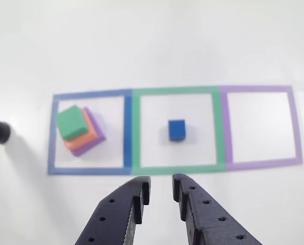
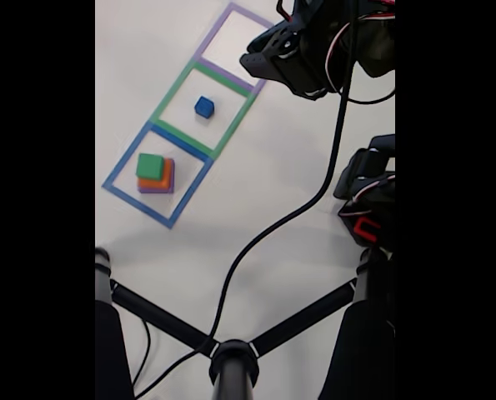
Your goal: Tower of hanoi
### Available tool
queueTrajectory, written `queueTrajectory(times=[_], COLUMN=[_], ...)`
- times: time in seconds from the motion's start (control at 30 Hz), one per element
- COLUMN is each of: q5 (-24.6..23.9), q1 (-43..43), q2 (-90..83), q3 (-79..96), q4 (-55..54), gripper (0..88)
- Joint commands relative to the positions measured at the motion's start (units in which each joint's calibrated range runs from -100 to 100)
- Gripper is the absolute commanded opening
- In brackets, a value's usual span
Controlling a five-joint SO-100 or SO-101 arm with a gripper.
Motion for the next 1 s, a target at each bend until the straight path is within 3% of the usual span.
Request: queueTrajectory(times=[0.0, 0.13, 0.43, 0.67, 0.97], q5=[7.0, 16.6, 16.6, 16.6, 16.6], q1=[2.8, 6.1, 10.9, 9.9, 8.8], q2=[-7.3, -16.1, -25.4, -22.6, -5.5], q3=[14.5, 34.3, 68.5, 88.4, 102.1], q4=[-7.1, -18.0, -45.3, -74.9, -111.1], gripper=[3.7, 8.2, 22.5, 25.2, 25.9])
